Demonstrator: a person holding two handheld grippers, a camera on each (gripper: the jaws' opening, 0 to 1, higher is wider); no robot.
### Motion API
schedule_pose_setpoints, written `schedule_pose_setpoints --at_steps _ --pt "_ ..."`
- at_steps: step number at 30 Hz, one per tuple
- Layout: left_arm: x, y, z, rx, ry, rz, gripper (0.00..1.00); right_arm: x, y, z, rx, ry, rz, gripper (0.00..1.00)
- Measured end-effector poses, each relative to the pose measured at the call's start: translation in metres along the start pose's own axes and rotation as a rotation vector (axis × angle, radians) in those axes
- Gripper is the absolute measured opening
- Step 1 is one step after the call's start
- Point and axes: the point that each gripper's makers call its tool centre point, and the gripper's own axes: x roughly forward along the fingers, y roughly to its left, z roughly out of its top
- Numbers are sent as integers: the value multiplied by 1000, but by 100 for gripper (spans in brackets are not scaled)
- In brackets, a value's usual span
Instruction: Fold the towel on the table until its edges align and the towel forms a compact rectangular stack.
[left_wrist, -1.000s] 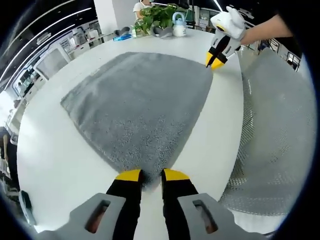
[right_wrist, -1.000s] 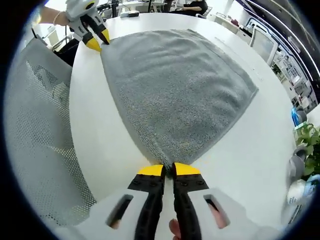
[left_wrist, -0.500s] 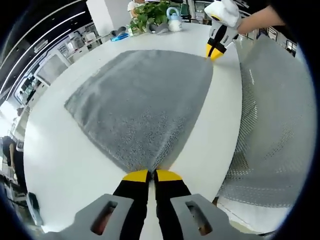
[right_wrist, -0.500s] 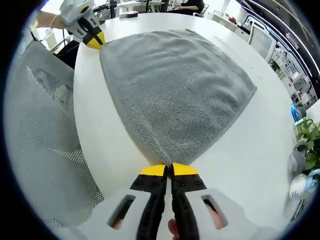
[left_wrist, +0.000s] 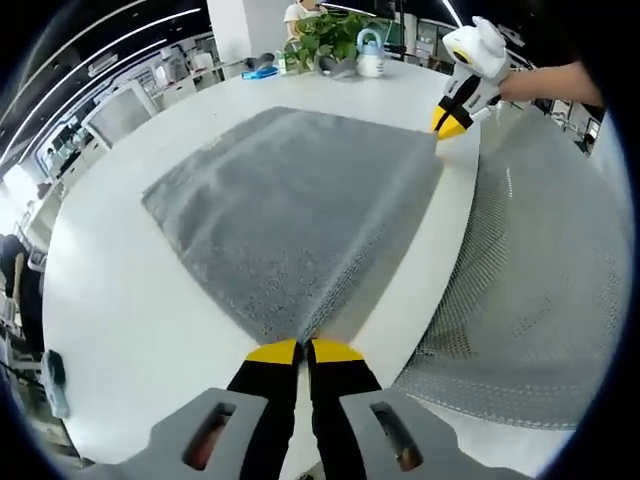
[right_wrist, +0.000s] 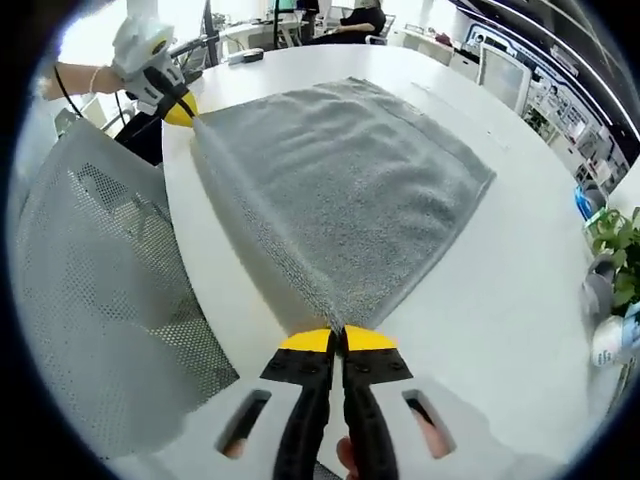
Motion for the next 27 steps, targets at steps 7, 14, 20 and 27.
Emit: schedule_pose_setpoints --at_steps 7,14,20,27 --pt "-13 -10 2 -5 -8 -9 3 -15 6 -2 2 -5 0 0" --pt "-29 -13 9 -31 -27 -15 3 -31 10 2 31 -23 -6 0" --pt "-42 -9 18 -54 -55 -4 3 -43 12 5 46 -42 -11 0" --pt "-51 -8 26 -54 -64 -8 3 -56 13 11 40 -53 -21 0"
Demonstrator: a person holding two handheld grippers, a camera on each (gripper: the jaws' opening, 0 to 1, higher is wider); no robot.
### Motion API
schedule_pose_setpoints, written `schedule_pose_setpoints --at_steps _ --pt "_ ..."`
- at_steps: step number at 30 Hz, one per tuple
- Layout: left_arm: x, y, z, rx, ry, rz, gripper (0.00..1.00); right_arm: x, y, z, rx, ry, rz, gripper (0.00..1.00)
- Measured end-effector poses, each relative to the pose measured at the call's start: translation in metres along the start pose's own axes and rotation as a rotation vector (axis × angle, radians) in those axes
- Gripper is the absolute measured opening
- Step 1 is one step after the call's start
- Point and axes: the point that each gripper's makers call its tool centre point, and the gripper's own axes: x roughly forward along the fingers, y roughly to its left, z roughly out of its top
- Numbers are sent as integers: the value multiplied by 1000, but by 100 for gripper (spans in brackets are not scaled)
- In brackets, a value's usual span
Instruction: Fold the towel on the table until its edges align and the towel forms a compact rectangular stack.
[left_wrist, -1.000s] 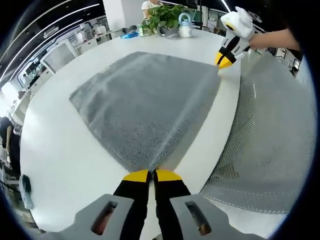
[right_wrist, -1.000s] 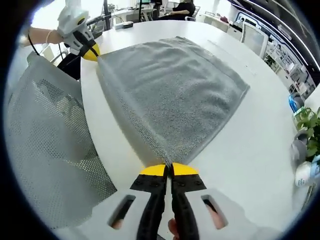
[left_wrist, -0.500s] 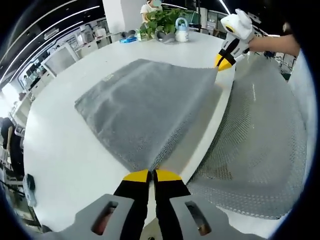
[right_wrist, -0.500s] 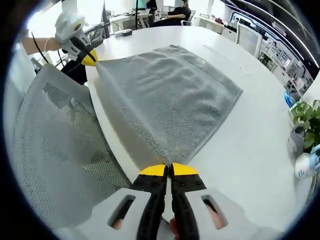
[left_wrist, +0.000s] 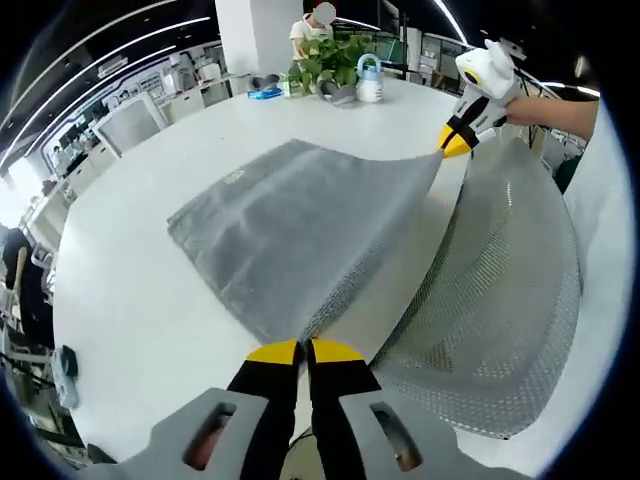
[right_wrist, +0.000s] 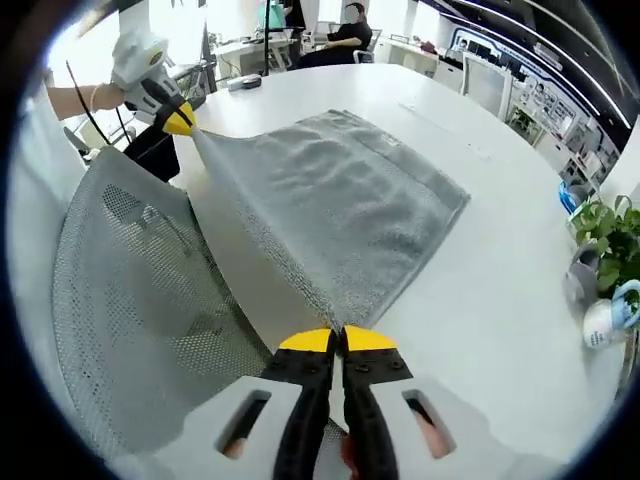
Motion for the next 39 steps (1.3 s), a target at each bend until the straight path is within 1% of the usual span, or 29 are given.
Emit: schedule_pose_setpoints --at_steps 4,7,11,14,17,23,28,32,39 --pt "-6 -5 0 -27 1 -28 3 -4 -1 1 18 -1 8 0" --pt "-12 -6 3 -8 1 -33 3 -9 0 3 16 -2 12 0" --pt "-20 -2 12 -17 -17 -31 3 -16 -3 10 -1 -5 10 0" --pt "-26 3 24 -24 -39 -23 3 -21 -10 18 -12 -14 -3 0" --pt "-29 7 33 -10 -53 -10 3 -24 -17 26 -17 -27 -14 0" --pt "-32 17 48 -7 -90 12 3 -25 -31 35 -21 -46 -29 0" --pt "-34 29 62 11 -106 33 3 -30 -44 52 -48 -73 -57 0" --pt "-34 37 70 23 -118 44 3 -32 -56 64 -57 -92 -76 0" --pt "-32 51 86 19 -143 68 3 -34 -78 85 -83 -110 -106 0"
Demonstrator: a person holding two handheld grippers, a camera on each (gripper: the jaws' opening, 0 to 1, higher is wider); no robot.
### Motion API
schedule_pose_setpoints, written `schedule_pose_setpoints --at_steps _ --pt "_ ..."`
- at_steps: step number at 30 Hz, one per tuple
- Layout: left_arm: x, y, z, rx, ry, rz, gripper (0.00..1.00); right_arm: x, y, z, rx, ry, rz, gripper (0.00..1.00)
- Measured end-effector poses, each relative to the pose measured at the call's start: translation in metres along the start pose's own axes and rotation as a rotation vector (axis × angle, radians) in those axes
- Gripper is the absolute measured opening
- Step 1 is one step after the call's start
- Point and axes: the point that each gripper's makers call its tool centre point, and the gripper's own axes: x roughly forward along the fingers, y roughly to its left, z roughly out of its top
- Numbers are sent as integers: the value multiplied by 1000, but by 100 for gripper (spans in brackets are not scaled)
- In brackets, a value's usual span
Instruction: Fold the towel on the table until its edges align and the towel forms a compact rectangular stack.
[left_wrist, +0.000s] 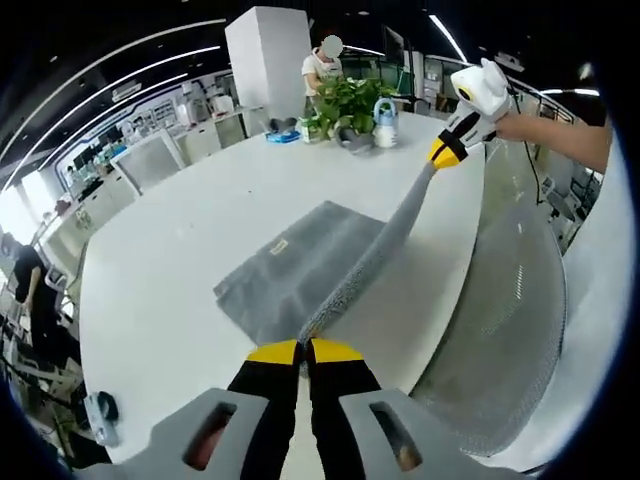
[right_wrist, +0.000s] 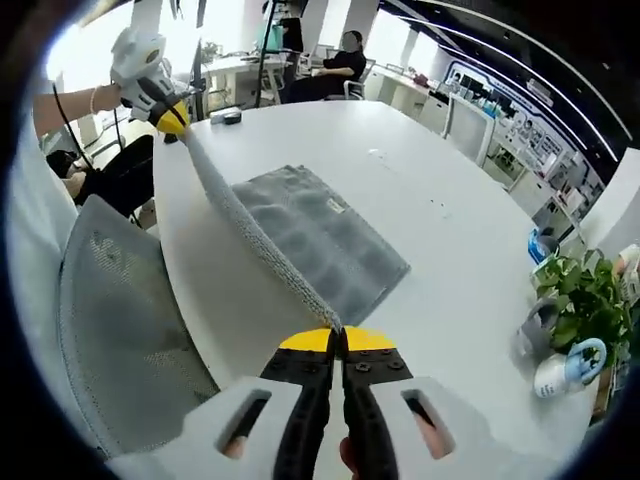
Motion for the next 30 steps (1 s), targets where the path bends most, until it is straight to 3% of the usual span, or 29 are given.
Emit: schedule_pose_setpoints --at_steps 13,30 --pt "6 28 24 8 -24 53 3 9 -29 27 -34 -26 -42 0" --pt "28 55 48 -14 -40 79 3 24 -59 39 -29 -28 -90 0"
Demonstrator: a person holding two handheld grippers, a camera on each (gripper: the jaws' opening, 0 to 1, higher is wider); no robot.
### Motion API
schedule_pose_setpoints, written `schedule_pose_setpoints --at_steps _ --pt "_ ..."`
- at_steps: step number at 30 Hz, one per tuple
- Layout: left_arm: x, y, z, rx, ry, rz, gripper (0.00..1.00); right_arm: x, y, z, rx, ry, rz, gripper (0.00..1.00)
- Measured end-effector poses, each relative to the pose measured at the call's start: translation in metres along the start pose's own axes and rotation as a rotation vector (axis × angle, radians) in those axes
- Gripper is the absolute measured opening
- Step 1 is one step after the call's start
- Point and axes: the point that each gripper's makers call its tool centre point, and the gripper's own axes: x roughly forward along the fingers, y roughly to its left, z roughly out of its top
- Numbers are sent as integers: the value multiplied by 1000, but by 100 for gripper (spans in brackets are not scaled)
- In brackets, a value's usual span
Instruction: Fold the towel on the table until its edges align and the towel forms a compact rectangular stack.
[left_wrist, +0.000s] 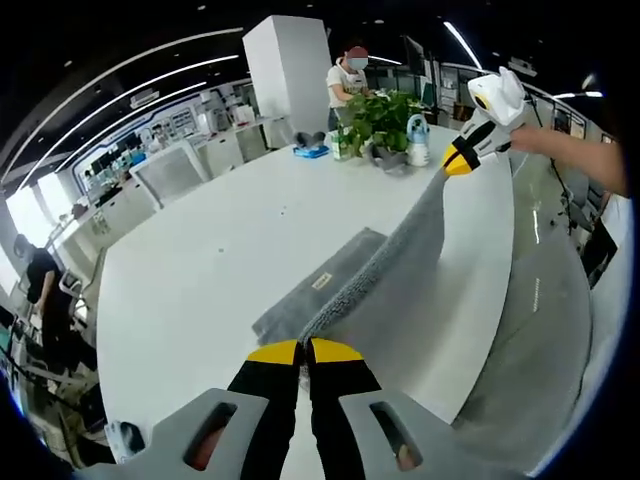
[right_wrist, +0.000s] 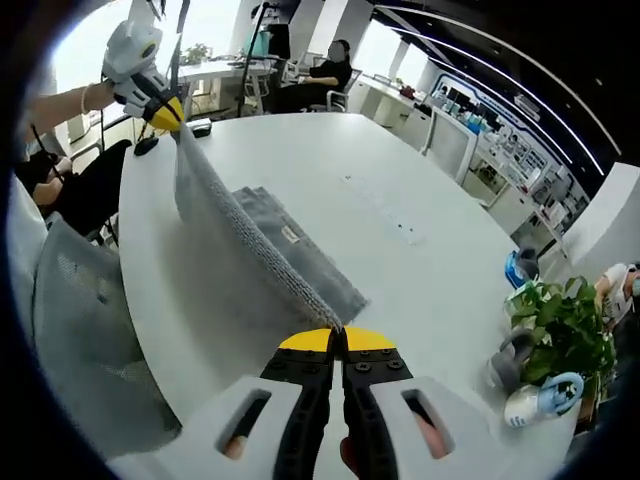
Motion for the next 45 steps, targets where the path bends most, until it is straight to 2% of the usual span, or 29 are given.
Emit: schedule_pose_setpoints --at_steps 11,25,34,45 --pt "17 11 8 -12 6 6 3 13 -20 5 17 -6 -35 0" --pt "40 30 14 -96 16 34 3 39 -39 10 44 -5 -73 0" --pt "63 39 16 -126 26 36 3 63 -49 2 57 22 -89 0" --pt "89 49 -1 -161 69 24 3 96 -54 -2 82 20 -84 0"
